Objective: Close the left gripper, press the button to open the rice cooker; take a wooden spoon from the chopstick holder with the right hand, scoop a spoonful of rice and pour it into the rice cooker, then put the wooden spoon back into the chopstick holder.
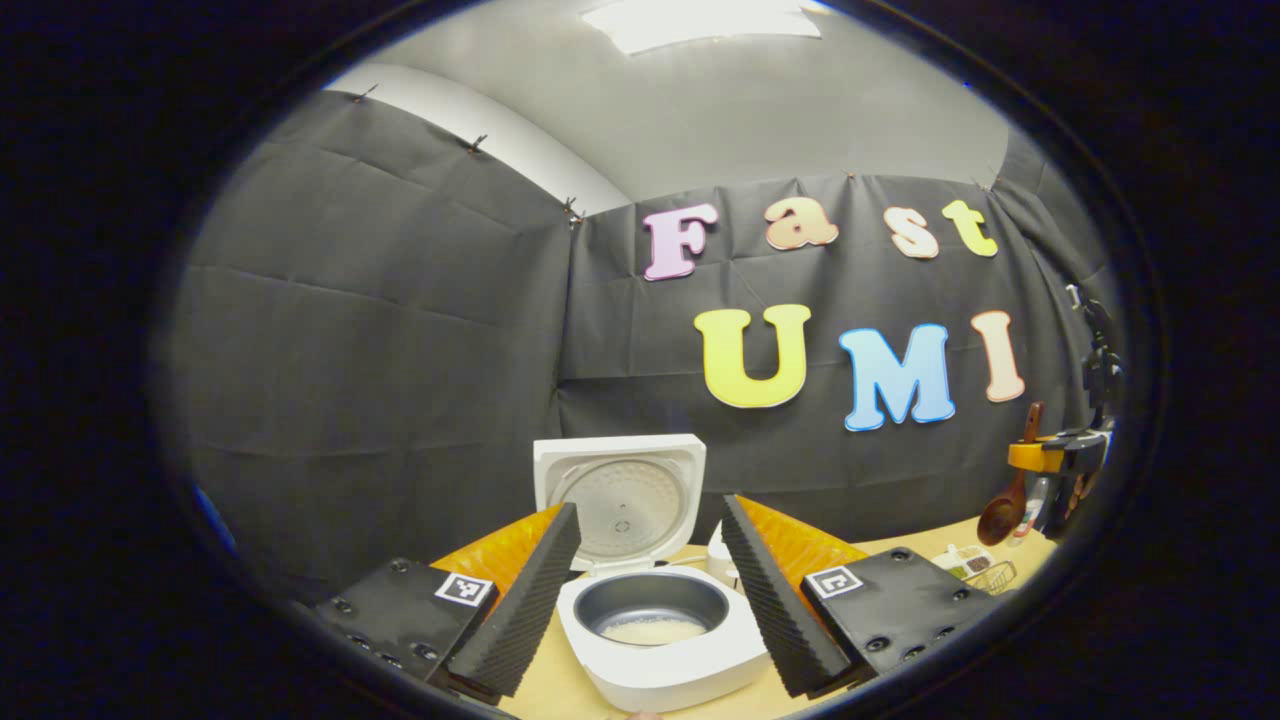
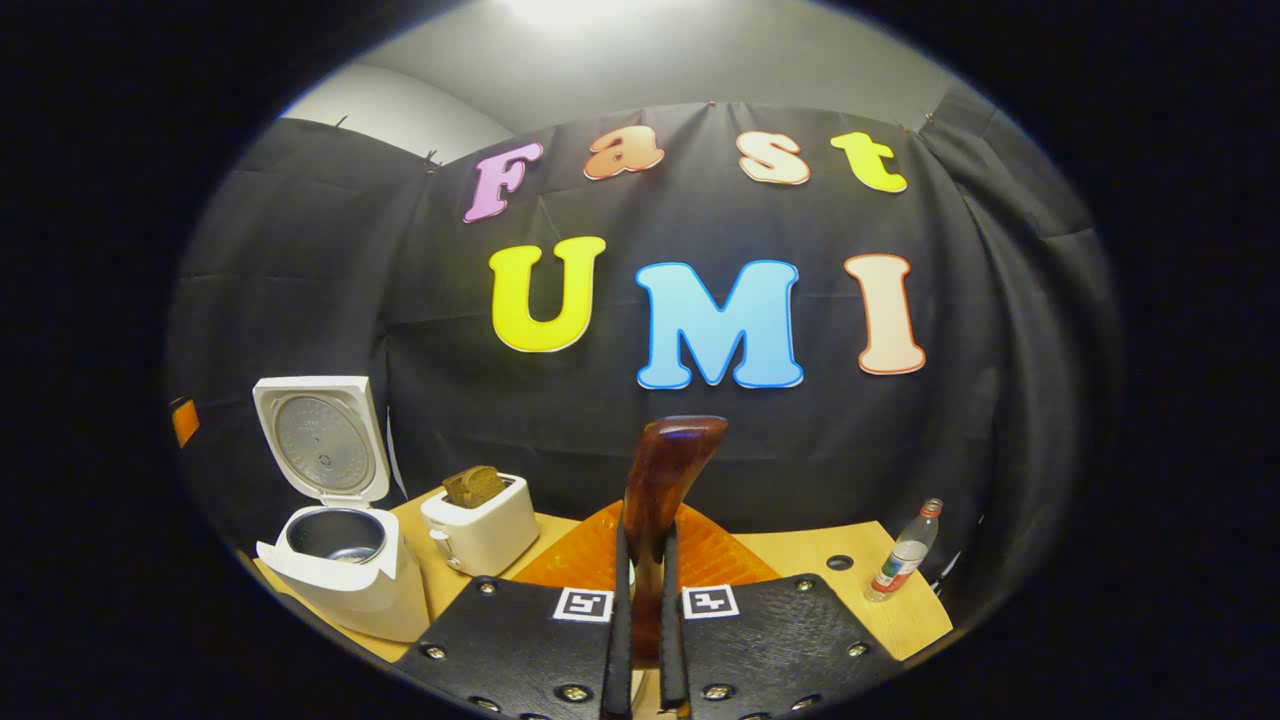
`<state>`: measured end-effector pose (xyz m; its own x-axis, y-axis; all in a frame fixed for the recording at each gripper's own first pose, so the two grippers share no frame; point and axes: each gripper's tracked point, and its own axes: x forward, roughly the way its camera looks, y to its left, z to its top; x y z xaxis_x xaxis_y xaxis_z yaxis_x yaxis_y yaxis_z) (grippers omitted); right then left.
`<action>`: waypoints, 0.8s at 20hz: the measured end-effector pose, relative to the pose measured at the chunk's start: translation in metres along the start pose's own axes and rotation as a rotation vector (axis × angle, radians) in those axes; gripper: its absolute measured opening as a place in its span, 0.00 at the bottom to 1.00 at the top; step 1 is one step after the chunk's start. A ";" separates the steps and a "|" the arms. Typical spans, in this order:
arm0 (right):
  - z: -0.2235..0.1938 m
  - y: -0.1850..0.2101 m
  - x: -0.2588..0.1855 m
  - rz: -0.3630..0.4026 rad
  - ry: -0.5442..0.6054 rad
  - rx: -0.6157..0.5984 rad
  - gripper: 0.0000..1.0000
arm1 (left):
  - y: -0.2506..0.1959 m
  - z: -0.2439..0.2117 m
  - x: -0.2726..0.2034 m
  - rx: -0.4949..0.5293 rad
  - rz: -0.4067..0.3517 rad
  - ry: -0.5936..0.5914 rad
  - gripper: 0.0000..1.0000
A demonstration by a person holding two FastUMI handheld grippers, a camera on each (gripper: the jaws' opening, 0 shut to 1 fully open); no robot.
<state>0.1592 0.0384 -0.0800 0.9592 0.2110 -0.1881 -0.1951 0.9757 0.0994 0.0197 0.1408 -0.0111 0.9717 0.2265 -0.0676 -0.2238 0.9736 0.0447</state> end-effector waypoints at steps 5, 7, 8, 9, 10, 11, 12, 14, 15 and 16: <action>-0.036 -0.052 -0.003 -0.082 0.048 0.038 0.11 | -0.026 0.003 -0.004 0.017 -0.021 0.007 0.92; -0.055 -0.065 -0.002 -0.104 0.080 0.059 0.11 | -0.028 0.004 -0.007 0.034 -0.018 0.010 0.92; -0.066 -0.070 -0.001 -0.112 0.098 0.066 0.11 | -0.029 0.006 -0.009 0.041 -0.013 0.010 0.98; -0.075 -0.074 -0.001 -0.120 0.115 0.073 0.11 | -0.028 0.007 -0.011 0.047 -0.008 0.008 0.98; -0.085 -0.075 0.002 -0.127 0.131 0.080 0.11 | -0.027 0.009 -0.014 0.055 -0.003 0.007 1.00; -0.094 -0.080 0.003 -0.135 0.145 0.091 0.11 | -0.026 0.011 -0.017 0.064 0.003 0.005 1.00; -0.103 -0.084 0.003 -0.142 0.161 0.105 0.11 | -0.024 0.014 -0.019 0.073 0.009 0.002 0.98; -0.119 -0.089 0.003 -0.160 0.188 0.143 0.11 | -0.023 0.017 -0.022 0.087 0.018 0.001 1.00; -0.127 -0.093 0.003 -0.166 0.203 0.170 0.11 | -0.022 0.017 -0.024 0.091 0.022 -0.001 1.00; -0.135 -0.095 0.001 -0.176 0.215 0.199 0.11 | -0.020 0.019 -0.025 0.093 0.026 -0.003 0.92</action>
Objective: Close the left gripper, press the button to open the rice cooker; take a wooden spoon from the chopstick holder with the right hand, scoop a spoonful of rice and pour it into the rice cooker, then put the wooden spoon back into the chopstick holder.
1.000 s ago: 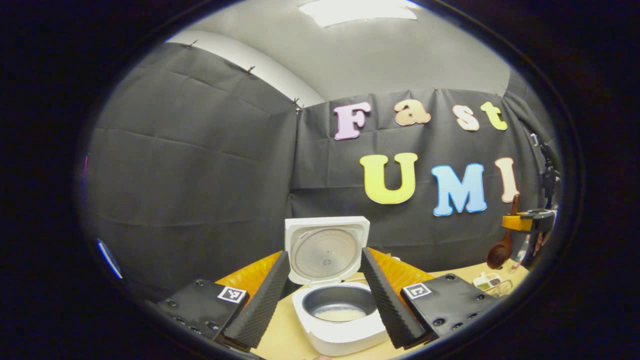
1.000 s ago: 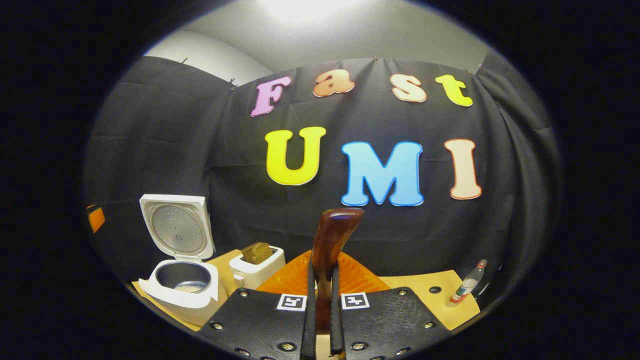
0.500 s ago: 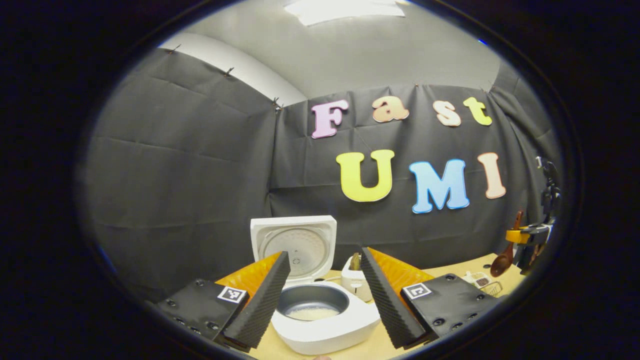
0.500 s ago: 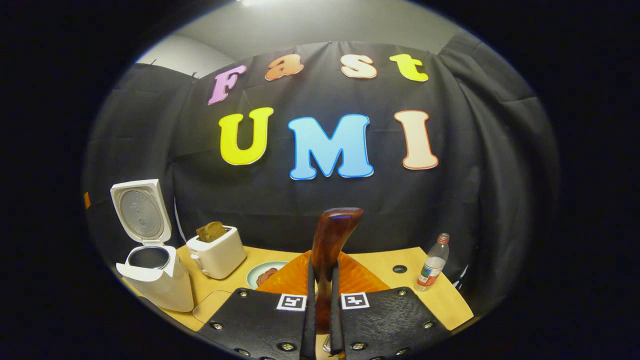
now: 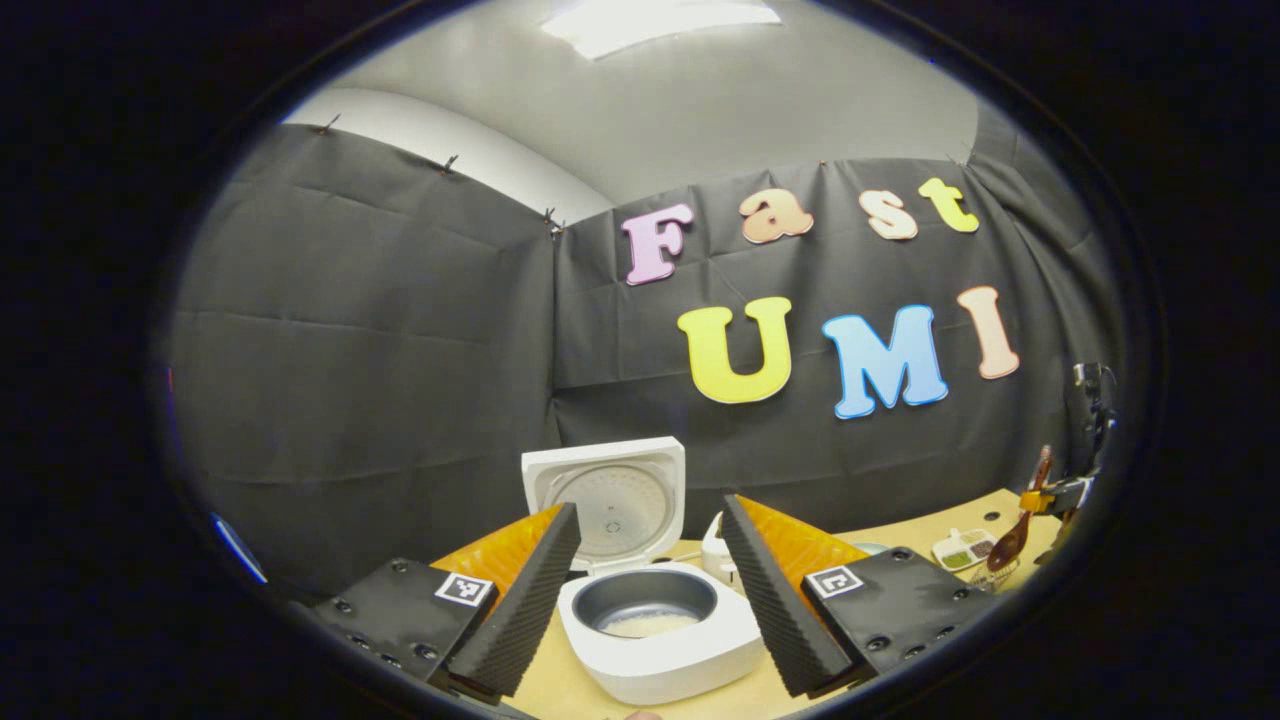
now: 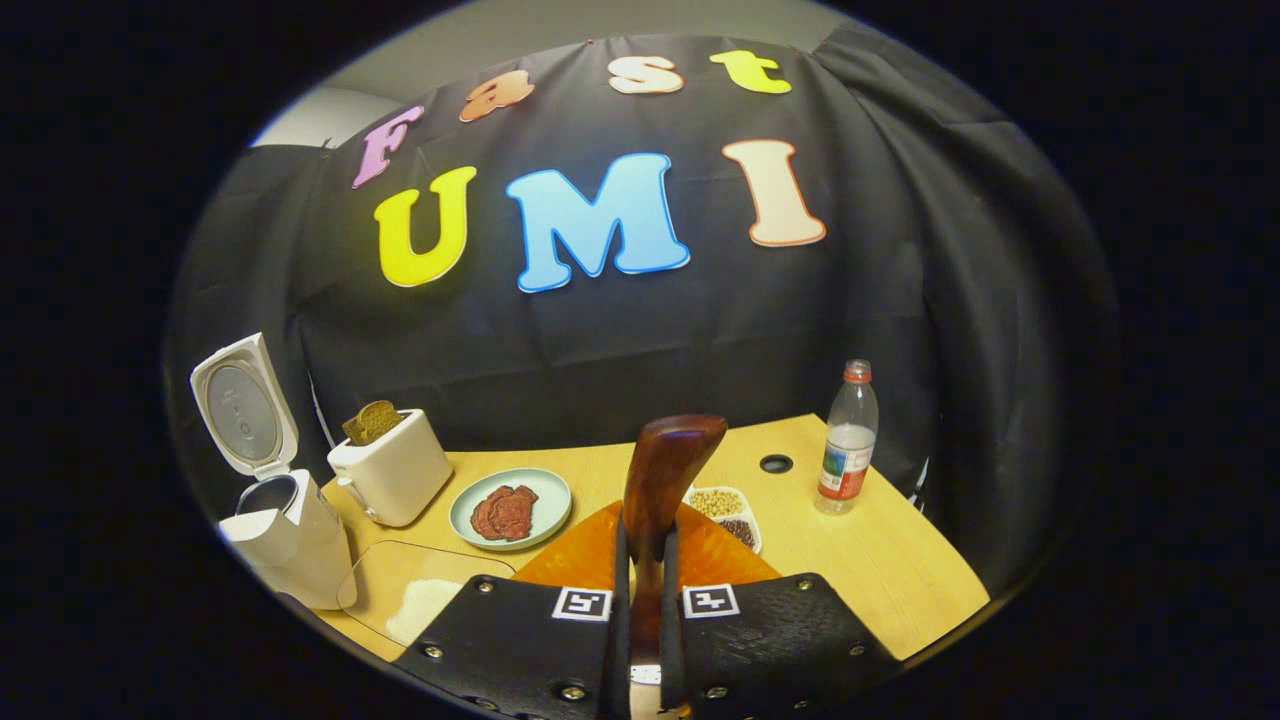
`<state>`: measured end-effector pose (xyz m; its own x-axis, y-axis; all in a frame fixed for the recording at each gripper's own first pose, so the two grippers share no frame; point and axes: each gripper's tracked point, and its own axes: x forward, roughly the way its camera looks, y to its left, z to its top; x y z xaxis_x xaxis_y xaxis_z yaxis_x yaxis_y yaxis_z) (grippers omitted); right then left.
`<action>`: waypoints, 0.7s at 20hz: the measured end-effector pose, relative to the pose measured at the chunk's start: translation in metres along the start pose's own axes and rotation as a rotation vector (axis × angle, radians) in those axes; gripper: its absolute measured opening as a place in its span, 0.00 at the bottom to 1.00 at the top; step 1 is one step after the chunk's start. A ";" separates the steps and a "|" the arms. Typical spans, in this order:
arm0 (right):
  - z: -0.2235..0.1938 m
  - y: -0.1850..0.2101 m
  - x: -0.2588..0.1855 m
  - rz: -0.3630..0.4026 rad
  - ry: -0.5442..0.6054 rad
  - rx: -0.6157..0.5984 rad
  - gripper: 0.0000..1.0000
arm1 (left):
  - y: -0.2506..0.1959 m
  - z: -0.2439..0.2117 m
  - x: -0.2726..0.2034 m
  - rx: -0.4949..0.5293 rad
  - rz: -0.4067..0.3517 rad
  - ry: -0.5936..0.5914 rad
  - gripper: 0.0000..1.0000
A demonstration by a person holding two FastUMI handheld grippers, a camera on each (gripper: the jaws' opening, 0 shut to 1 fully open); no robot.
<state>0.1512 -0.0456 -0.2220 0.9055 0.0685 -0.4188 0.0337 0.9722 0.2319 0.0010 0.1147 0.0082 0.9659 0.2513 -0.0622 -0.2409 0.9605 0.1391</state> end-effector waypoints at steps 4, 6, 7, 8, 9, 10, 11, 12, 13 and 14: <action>-0.026 -0.012 0.005 -0.017 0.056 0.112 0.13 | 0.002 -0.004 -0.003 0.004 0.011 0.011 0.92; -0.030 -0.017 0.007 -0.032 0.069 0.148 0.13 | 0.003 -0.004 -0.003 0.005 0.015 0.014 0.98; -0.034 -0.019 0.008 -0.035 0.075 0.158 0.15 | 0.004 -0.004 -0.001 0.002 0.015 0.014 0.98; -0.037 -0.020 0.007 -0.036 0.088 0.160 0.16 | 0.003 -0.004 0.001 0.000 0.014 0.013 0.98; -0.042 -0.020 0.001 -0.036 0.095 0.155 0.18 | 0.003 -0.004 0.003 -0.003 0.012 0.014 0.98; -0.035 -0.020 0.000 -0.039 0.083 0.150 0.20 | 0.001 -0.004 0.007 -0.005 0.010 0.016 0.98; -0.029 -0.020 -0.004 -0.036 0.065 0.140 0.33 | 0.002 -0.005 0.011 -0.008 0.009 0.018 0.98; -0.023 -0.023 -0.009 -0.046 0.047 0.118 0.54 | 0.001 -0.005 0.016 -0.014 0.007 0.020 0.98; -0.017 -0.028 -0.014 -0.074 0.031 0.085 0.76 | 0.001 -0.004 0.022 -0.022 0.005 0.020 0.98; -0.011 -0.031 -0.022 -0.095 0.014 0.058 0.98 | 0.001 -0.002 0.029 -0.031 0.005 0.020 0.98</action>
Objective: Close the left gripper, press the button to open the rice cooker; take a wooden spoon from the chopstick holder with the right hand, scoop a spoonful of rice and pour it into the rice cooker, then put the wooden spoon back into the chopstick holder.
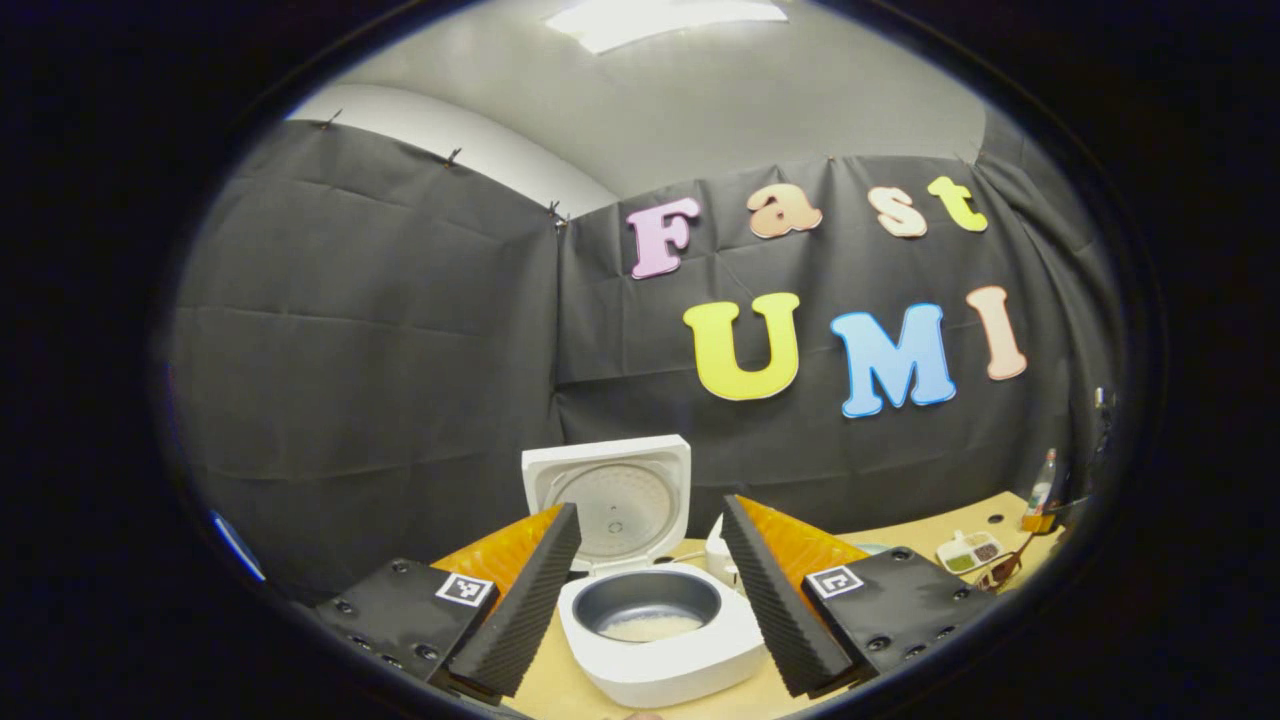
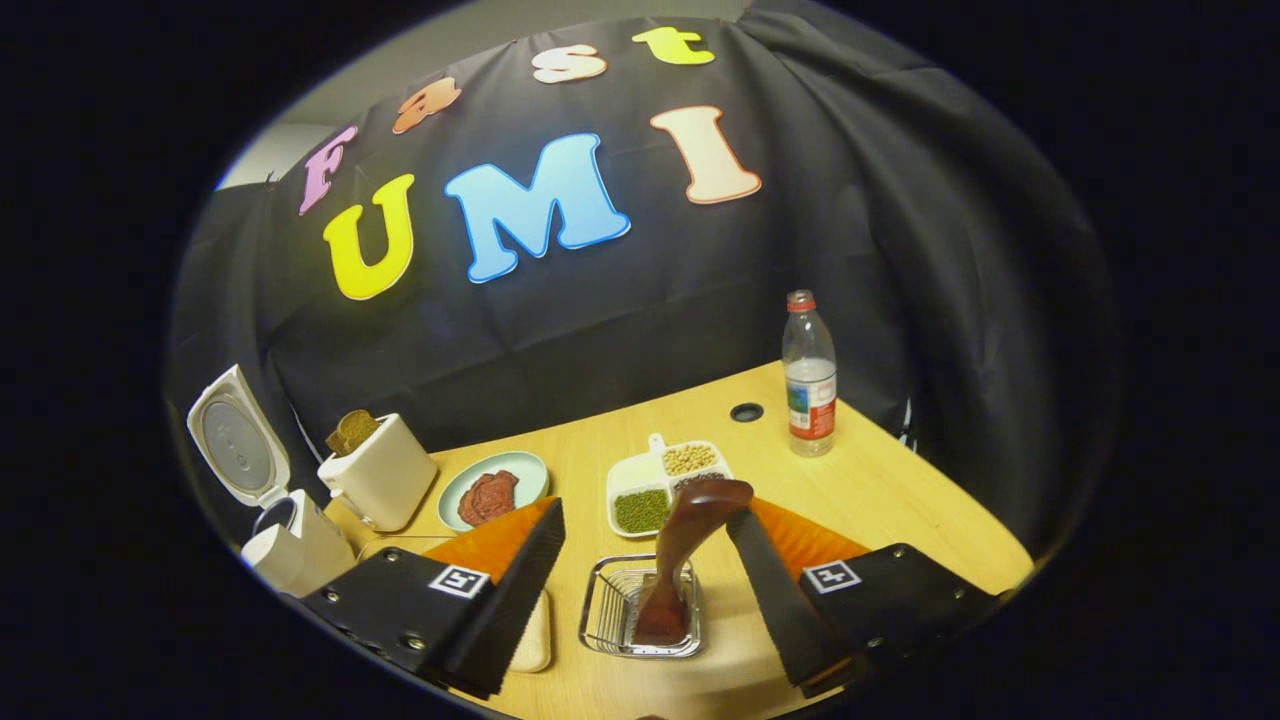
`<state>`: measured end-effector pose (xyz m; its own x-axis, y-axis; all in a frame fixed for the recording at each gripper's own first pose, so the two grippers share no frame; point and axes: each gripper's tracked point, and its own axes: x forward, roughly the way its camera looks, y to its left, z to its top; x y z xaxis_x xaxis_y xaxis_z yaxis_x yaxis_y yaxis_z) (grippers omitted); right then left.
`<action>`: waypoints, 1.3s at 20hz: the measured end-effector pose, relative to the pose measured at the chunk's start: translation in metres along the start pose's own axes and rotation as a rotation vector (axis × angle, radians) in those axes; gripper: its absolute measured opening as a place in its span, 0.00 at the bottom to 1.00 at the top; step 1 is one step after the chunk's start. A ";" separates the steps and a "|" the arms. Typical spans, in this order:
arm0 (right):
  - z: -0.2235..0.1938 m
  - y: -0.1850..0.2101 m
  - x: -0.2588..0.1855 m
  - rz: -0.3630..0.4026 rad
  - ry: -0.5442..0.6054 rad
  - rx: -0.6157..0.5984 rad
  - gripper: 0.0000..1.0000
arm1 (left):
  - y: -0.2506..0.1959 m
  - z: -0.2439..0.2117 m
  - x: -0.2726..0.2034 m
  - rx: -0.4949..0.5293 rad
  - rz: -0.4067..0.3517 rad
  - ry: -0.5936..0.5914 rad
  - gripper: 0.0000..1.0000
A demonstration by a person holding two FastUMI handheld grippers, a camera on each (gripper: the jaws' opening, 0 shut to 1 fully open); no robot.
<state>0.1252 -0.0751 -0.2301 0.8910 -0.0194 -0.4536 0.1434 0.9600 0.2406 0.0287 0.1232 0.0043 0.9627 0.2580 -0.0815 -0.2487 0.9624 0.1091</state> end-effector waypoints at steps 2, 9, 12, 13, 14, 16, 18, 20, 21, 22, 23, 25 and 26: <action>0.019 -0.003 -0.017 -0.018 -0.050 -0.032 0.98 | 0.004 0.007 0.018 -0.009 0.006 -0.012 0.91; 0.073 -0.024 -0.072 -0.104 -0.193 -0.139 0.97 | 0.032 0.026 0.106 0.002 0.057 -0.003 0.92; 0.076 -0.039 -0.091 -0.156 -0.215 -0.150 0.98 | 0.042 0.041 0.145 0.010 0.073 -0.024 0.92; 0.072 -0.046 -0.097 -0.176 -0.209 -0.144 0.97 | 0.043 0.046 0.160 0.007 0.075 -0.032 0.92; 0.069 -0.052 -0.102 -0.196 -0.202 -0.134 0.97 | 0.043 0.049 0.173 0.001 0.073 -0.035 0.98; 0.059 -0.067 -0.112 -0.239 -0.187 -0.121 0.97 | 0.047 0.053 0.196 -0.008 0.079 -0.034 0.98; 0.052 -0.080 -0.126 -0.282 -0.180 -0.117 0.98 | 0.055 0.055 0.223 -0.013 0.095 -0.036 1.00; 0.046 -0.092 -0.138 -0.322 -0.172 -0.119 0.98 | 0.065 0.052 0.251 -0.014 0.115 -0.023 0.98; 0.043 -0.097 -0.143 -0.342 -0.169 -0.119 0.98 | 0.069 0.047 0.265 -0.022 0.119 -0.007 0.98; 0.041 -0.100 -0.148 -0.357 -0.165 -0.116 0.97 | 0.072 0.038 0.278 -0.041 0.120 0.019 1.00; 0.038 -0.101 -0.151 -0.368 -0.161 -0.112 0.97 | 0.075 0.029 0.289 -0.068 0.121 0.042 0.98; 0.033 -0.100 -0.155 -0.376 -0.151 -0.117 0.97 | 0.082 0.009 0.309 -0.098 0.136 0.098 1.00; 0.033 -0.098 -0.157 -0.377 -0.151 -0.127 0.97 | 0.084 -0.001 0.314 -0.106 0.141 0.127 0.98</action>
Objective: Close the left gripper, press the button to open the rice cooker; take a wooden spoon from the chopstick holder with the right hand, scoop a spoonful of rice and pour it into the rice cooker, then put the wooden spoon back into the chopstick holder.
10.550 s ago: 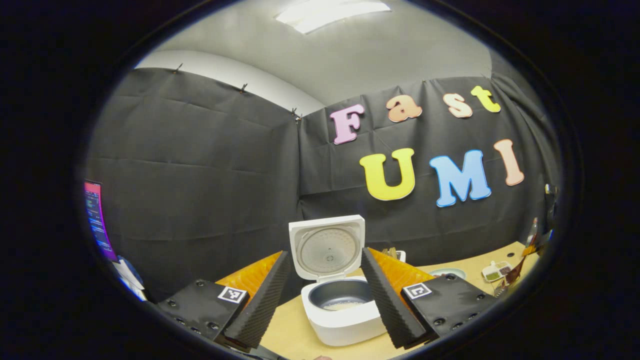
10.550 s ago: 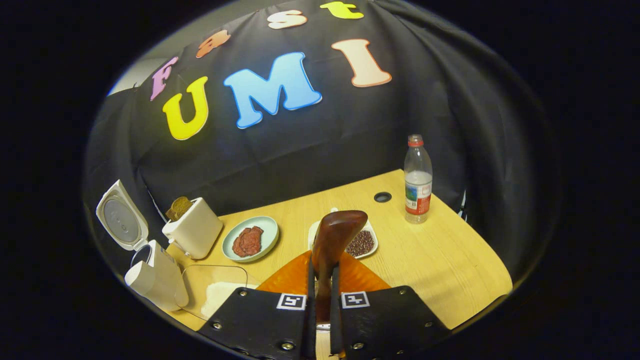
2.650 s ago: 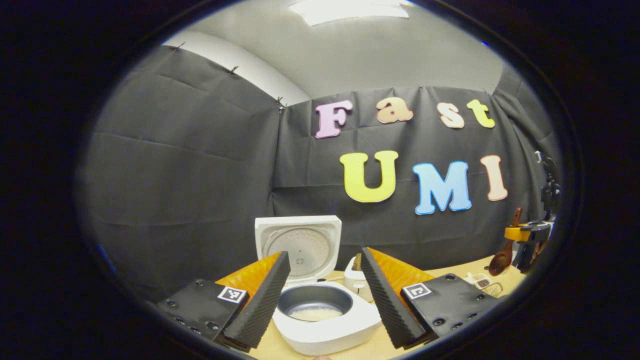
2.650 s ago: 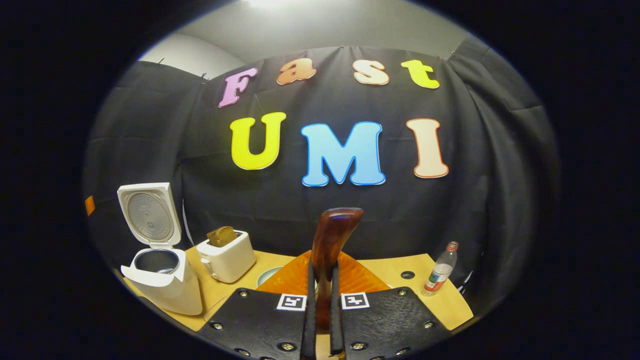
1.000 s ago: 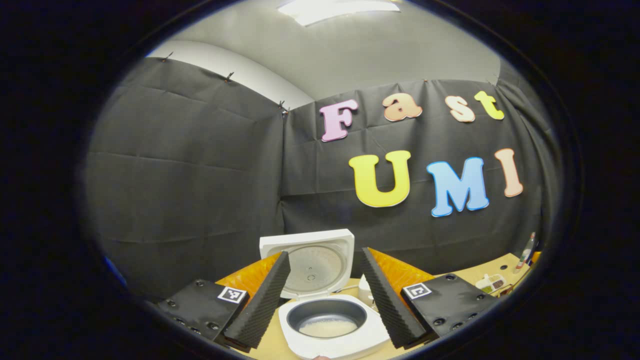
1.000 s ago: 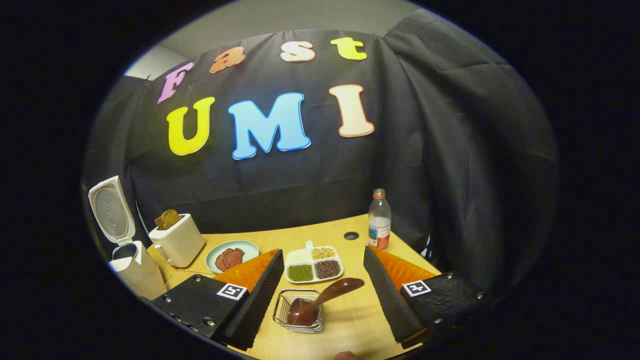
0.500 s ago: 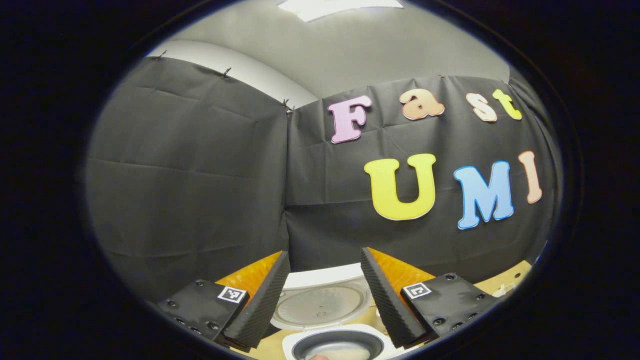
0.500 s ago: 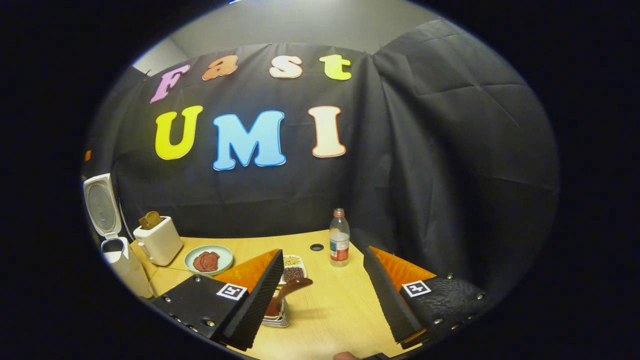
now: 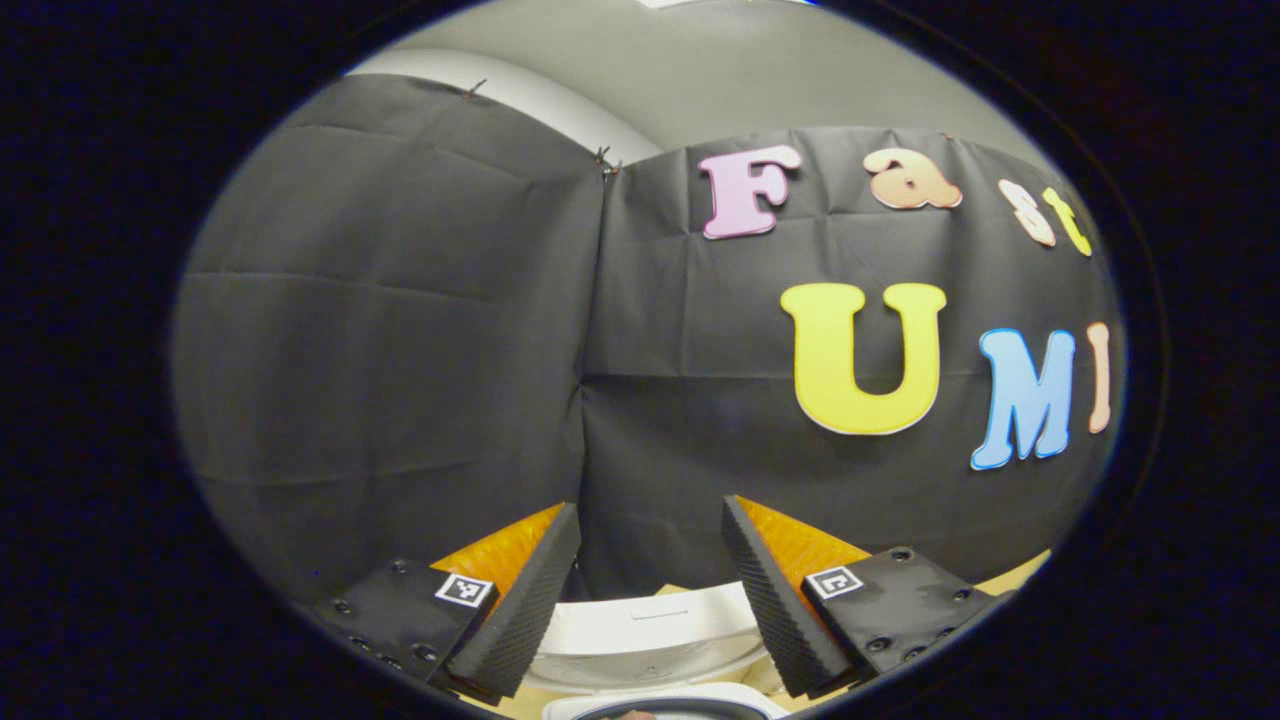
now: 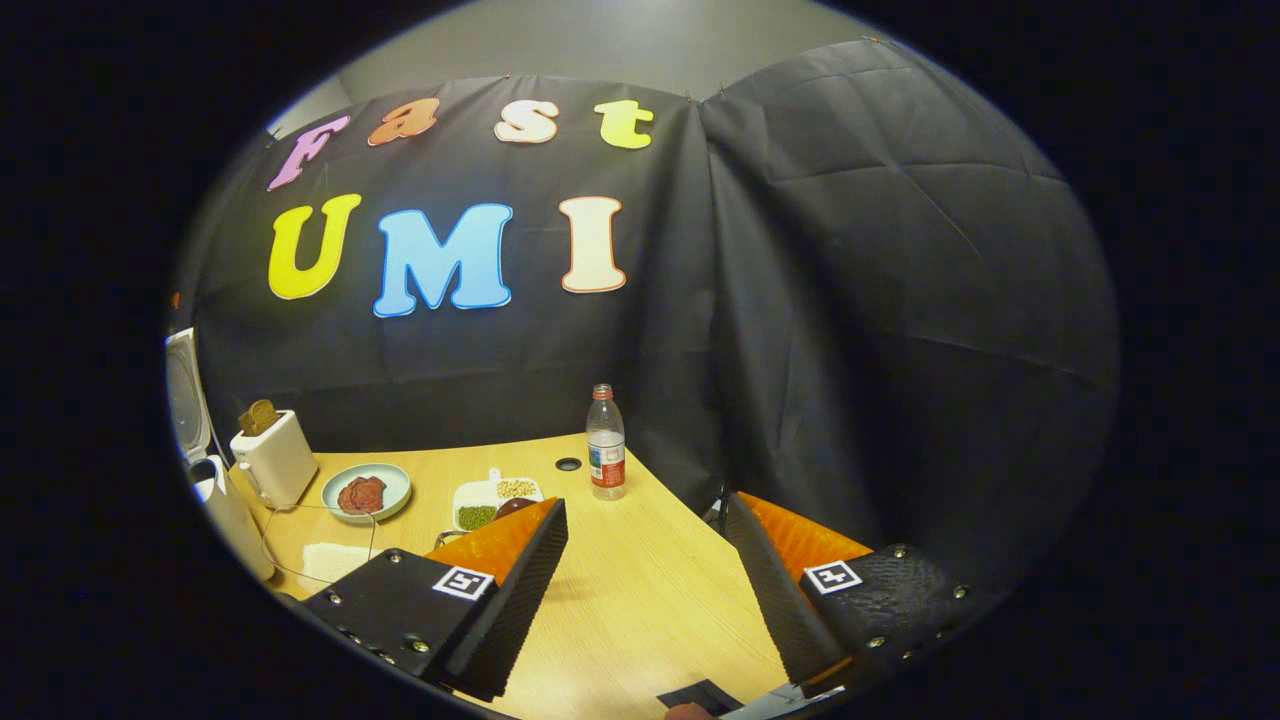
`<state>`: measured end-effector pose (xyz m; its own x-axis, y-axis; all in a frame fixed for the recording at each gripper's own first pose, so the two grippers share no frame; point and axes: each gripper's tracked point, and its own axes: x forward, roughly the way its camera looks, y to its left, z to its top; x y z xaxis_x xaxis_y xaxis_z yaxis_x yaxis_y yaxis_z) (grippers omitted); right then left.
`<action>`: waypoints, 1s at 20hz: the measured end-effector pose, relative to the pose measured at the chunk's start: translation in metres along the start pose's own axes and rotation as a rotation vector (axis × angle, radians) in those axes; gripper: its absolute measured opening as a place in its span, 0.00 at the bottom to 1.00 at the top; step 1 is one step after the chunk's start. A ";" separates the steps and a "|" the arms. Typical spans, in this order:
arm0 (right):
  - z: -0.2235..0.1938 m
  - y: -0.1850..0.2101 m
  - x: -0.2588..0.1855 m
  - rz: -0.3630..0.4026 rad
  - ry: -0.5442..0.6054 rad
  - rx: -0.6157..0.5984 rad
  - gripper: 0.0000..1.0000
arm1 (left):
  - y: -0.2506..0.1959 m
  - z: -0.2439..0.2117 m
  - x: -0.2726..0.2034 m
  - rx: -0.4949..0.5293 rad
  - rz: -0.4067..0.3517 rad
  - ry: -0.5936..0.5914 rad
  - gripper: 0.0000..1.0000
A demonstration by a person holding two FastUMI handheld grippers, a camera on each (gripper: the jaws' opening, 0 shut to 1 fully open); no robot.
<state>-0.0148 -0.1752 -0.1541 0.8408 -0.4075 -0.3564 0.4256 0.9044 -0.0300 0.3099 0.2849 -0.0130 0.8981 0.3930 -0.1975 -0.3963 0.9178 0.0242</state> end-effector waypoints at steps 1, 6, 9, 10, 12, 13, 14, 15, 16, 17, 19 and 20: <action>0.001 0.001 -0.002 -0.001 -0.003 -0.014 0.97 | 0.001 -0.005 0.004 -0.008 0.006 0.021 0.98; 0.008 0.008 -0.002 0.020 -0.013 -0.037 0.97 | 0.010 -0.036 0.015 -0.026 0.041 0.095 1.00; 0.011 0.015 0.002 0.045 -0.021 -0.039 0.97 | 0.001 -0.040 0.008 0.055 0.008 0.114 0.96; 0.011 0.018 0.005 0.057 -0.022 -0.038 0.97 | -0.002 -0.037 0.003 0.044 0.002 0.106 0.97; 0.010 0.022 0.011 0.083 -0.013 -0.033 0.97 | -0.007 -0.038 -0.008 0.036 -0.011 0.104 0.97; 0.009 0.025 0.013 0.098 -0.010 -0.030 0.97 | -0.008 -0.042 -0.014 0.042 -0.012 0.103 0.97; 0.010 0.027 0.015 0.108 -0.010 -0.028 0.97 | -0.010 -0.043 -0.021 0.044 -0.013 0.101 0.97; 0.010 0.028 0.017 0.116 -0.012 -0.028 0.97 | -0.011 -0.046 -0.033 0.044 -0.013 0.105 0.97; 0.010 0.029 0.020 0.125 -0.016 -0.026 0.97 | -0.014 -0.047 -0.040 0.038 -0.012 0.105 0.99; 0.011 0.030 0.022 0.133 -0.016 -0.024 0.97 | -0.018 -0.050 -0.048 0.041 -0.012 0.109 0.98; 0.008 0.033 0.027 0.151 -0.006 -0.020 0.97 | -0.023 -0.056 -0.065 0.040 -0.011 0.112 0.97; 0.007 0.034 0.029 0.159 -0.004 -0.019 0.97 | -0.026 -0.059 -0.073 0.041 -0.014 0.116 0.97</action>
<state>0.0266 -0.1573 -0.1592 0.8984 -0.2595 -0.3543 0.2809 0.9597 0.0092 0.2439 0.2290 -0.0569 0.8743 0.3733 -0.3103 -0.3738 0.9256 0.0605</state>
